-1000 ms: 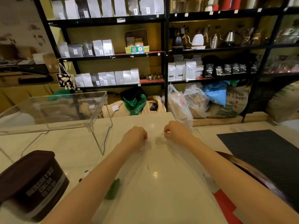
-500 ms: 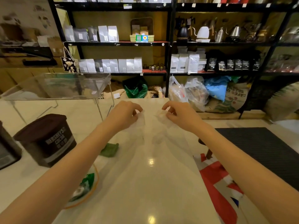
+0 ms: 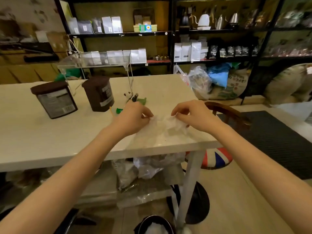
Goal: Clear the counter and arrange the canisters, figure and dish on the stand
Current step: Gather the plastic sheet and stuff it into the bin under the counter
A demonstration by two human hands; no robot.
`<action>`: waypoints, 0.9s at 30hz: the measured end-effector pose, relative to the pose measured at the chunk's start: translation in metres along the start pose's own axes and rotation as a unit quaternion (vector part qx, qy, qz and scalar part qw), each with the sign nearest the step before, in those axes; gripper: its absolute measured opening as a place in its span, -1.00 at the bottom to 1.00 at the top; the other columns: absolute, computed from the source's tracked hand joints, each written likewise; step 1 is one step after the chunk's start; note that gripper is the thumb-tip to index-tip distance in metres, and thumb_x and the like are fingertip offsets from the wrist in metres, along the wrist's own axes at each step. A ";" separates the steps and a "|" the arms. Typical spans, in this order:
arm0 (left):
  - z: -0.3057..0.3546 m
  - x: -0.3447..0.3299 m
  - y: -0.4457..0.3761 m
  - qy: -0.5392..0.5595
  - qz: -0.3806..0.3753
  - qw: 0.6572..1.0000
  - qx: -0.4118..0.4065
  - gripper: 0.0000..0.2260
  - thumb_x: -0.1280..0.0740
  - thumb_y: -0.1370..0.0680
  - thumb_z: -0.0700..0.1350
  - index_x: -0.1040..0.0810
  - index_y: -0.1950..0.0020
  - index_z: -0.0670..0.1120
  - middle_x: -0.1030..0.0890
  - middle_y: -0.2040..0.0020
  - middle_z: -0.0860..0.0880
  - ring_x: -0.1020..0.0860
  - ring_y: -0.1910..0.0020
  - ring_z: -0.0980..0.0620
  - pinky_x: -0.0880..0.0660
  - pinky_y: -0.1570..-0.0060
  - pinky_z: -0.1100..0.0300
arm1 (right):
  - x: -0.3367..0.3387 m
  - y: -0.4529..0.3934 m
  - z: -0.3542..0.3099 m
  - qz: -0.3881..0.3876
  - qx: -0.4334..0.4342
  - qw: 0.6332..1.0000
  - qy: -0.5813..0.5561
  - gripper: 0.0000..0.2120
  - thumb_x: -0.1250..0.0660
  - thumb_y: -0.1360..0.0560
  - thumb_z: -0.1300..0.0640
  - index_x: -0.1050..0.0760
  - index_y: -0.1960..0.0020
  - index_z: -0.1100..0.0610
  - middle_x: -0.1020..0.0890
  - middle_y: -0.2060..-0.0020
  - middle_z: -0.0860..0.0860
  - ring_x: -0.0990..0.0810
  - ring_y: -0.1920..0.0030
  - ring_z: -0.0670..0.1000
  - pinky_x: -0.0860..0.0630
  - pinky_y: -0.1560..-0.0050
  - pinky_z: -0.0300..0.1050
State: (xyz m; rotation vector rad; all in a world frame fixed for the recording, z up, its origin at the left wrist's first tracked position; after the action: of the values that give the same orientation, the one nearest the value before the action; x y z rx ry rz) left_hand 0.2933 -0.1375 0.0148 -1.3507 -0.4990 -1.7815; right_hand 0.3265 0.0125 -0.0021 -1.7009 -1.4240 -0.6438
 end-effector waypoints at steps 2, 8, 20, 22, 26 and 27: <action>-0.002 -0.002 0.033 0.016 -0.021 1.000 0.005 -0.74 -0.27 -0.51 -0.23 -0.58 -0.17 -0.17 -0.64 -0.13 -0.15 -0.55 0.04 0.04 -0.44 -0.01 0.23 | -0.012 0.028 -0.020 -0.016 0.000 1.000 -0.010 -0.81 -0.27 -0.48 0.24 -0.63 0.01 0.11 -0.67 0.09 0.10 -0.62 0.12 0.06 -0.53 0.36 -0.39; -0.015 -0.040 0.121 0.044 -0.161 0.986 0.008 -0.64 -0.35 -0.39 -0.27 -0.58 -0.17 -0.09 -0.65 -0.08 -0.13 -0.59 -0.03 -0.06 -0.55 -0.12 0.05 | -0.056 0.096 -0.052 -0.081 -0.012 0.995 -0.056 -0.81 -0.31 -0.41 0.27 -0.66 0.06 0.13 -0.71 0.10 0.12 -0.63 0.09 0.05 -0.55 0.06 -0.09; -0.086 -0.195 0.168 0.079 -0.200 0.968 0.129 -0.75 -0.38 -0.46 -0.18 -0.62 -0.11 -0.22 -0.66 -0.08 -0.18 -0.61 -0.07 -0.08 -0.51 -0.10 0.14 | -0.206 0.172 0.041 -0.191 -0.159 0.967 -0.064 -0.76 -0.22 -0.51 0.29 -0.62 -0.06 0.22 -0.61 0.33 0.06 -0.48 0.38 -0.04 -0.35 0.43 -0.49; -0.101 -0.228 0.172 0.088 -0.199 0.963 0.156 -0.79 -0.37 -0.45 -0.19 -0.64 -0.06 -0.18 -0.68 -0.04 -0.19 -0.61 -0.05 -0.13 -0.54 -0.10 -0.01 | -0.235 0.181 0.066 -0.197 -0.192 0.958 -0.083 -0.74 -0.19 -0.52 0.31 -0.58 -0.13 0.25 -0.67 0.07 0.18 -0.58 0.18 0.07 -0.33 0.37 -0.54; -0.124 -0.305 0.184 0.089 -0.209 0.955 0.189 -0.82 -0.29 -0.45 -0.26 -0.63 0.01 -0.23 -0.67 0.03 -0.26 -0.60 0.01 -0.22 -0.54 0.00 0.00 | -0.310 0.206 0.117 -0.237 -0.263 0.930 -0.097 -0.68 -0.20 -0.51 0.28 -0.49 -0.25 0.25 -0.58 -0.21 0.20 -0.55 -0.18 0.12 -0.43 -0.14 -0.25; -0.131 -0.329 0.187 0.089 -0.213 0.952 0.202 -0.81 -0.27 -0.46 -0.27 -0.62 0.00 -0.22 -0.67 0.05 -0.27 -0.60 0.02 -0.23 -0.51 0.03 0.02 | -0.331 0.214 0.131 -0.247 -0.278 0.924 -0.094 -0.67 -0.20 -0.51 0.27 -0.48 -0.26 0.24 -0.56 -0.24 0.19 -0.52 -0.22 0.14 -0.41 -0.22 -0.14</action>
State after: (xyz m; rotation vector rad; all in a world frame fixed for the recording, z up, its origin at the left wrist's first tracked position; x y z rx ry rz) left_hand 0.3911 -0.2188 -0.3646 -0.8287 -1.0516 -1.9776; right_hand 0.4409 -0.0699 -0.3925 -1.8610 -1.9696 -1.2901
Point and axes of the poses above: each hand's wrist, its own y-axis away from the middle knuckle, its own x-axis out of the back of the hand, z = x × y, the point moved 7 cm from there along -y, towards the middle knuckle
